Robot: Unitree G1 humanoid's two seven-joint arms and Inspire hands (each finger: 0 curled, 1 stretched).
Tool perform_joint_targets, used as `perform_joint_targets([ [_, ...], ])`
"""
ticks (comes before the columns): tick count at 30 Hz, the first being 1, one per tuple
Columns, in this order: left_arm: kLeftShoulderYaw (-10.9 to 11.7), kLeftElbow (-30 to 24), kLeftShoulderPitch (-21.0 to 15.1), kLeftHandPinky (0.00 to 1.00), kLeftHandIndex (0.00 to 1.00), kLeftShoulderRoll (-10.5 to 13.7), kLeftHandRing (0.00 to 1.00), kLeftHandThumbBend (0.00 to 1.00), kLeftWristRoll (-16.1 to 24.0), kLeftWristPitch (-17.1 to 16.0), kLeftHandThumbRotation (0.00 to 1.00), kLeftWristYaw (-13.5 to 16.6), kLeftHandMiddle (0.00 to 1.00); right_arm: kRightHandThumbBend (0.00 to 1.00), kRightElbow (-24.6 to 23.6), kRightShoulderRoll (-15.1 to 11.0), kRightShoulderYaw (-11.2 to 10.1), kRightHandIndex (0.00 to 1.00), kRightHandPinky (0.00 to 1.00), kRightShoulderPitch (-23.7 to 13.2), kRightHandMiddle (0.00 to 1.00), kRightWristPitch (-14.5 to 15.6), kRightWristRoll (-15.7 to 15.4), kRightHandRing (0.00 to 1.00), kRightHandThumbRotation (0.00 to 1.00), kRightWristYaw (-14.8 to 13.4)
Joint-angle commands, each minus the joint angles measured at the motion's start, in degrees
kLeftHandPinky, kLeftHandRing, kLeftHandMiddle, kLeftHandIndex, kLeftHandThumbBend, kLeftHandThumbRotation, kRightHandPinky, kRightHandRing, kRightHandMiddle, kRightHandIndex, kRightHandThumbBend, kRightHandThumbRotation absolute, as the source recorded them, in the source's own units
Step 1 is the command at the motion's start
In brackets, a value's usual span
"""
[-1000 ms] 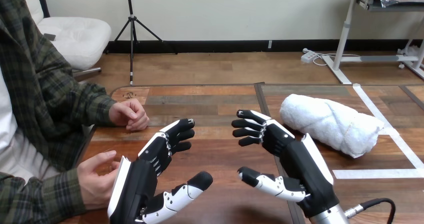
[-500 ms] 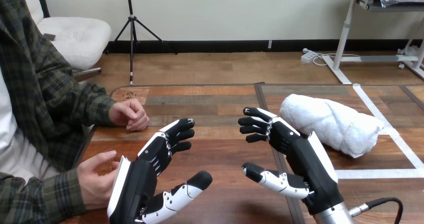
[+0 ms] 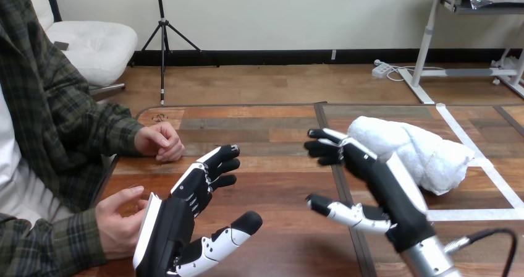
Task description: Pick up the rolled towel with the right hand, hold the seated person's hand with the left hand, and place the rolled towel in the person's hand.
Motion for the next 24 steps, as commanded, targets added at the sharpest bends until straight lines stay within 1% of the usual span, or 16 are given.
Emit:
perform_joint_targets([
  [1,-0.07,-1.17,-2.22,0.78,0.81,-1.04,0.83,0.8,0.28,-0.83,0.49,0.47,0.85,0.91,-4.64,-2.73,-1.06,0.85,0.87,-5.3,0.82,1.71,-1.93,0.88,0.54,-2.98],
  [3,-0.13,-1.09,-2.28,0.78,0.81,-1.09,0.83,0.8,0.28,-0.84,0.49,0.45,0.85,0.92,-5.69,-3.9,-1.12,0.86,0.88,-5.59,0.83,2.4,-4.3,0.89,0.55,-4.84],
  [5,-0.19,-1.06,-2.31,0.79,0.81,-1.16,0.83,0.8,0.33,-0.82,0.49,0.47,0.85,0.93,-6.64,-4.8,-1.08,0.86,0.89,-5.82,0.84,3.4,-5.5,0.9,0.56,-5.75],
  [10,-0.36,-0.97,-2.43,0.79,0.81,-1.4,0.83,0.79,0.43,-0.89,0.49,0.53,0.85,0.97,-8.79,-6.4,-0.92,0.89,0.93,-6.28,0.86,5.98,-6.43,0.94,0.59,-6.36],
  [14,-0.34,-0.87,-2.44,0.79,0.81,-1.61,0.83,0.79,0.87,-1.07,0.5,0.88,0.85,0.99,-11.22,-7.78,-1.08,0.9,0.96,-6.72,0.88,8.25,-7.96,0.95,0.59,-7.73],
  [16,-0.36,-0.77,-2.5,0.79,0.8,-1.7,0.83,0.79,0.99,-1.2,0.5,1.01,0.85,0.99,-12.08,-8.33,-1.06,0.91,0.97,-6.86,0.89,9.05,-8.56,0.96,0.58,-8.29],
  [22,-0.44,-0.85,-2.43,0.78,0.8,-1.89,0.82,0.8,1.69,-1.27,0.51,1.63,0.84,1.0,-15.19,-9.97,-0.9,0.93,0.99,-7.67,0.9,12.17,-8.99,0.97,0.55,-8.39],
  [24,-0.44,-0.85,-2.37,0.77,0.8,-1.89,0.82,0.8,1.84,-1.3,0.52,1.82,0.84,1.0,-16.57,-10.56,-0.85,0.93,1.0,-8.03,0.91,13.56,-9.62,0.98,0.54,-8.57],
])
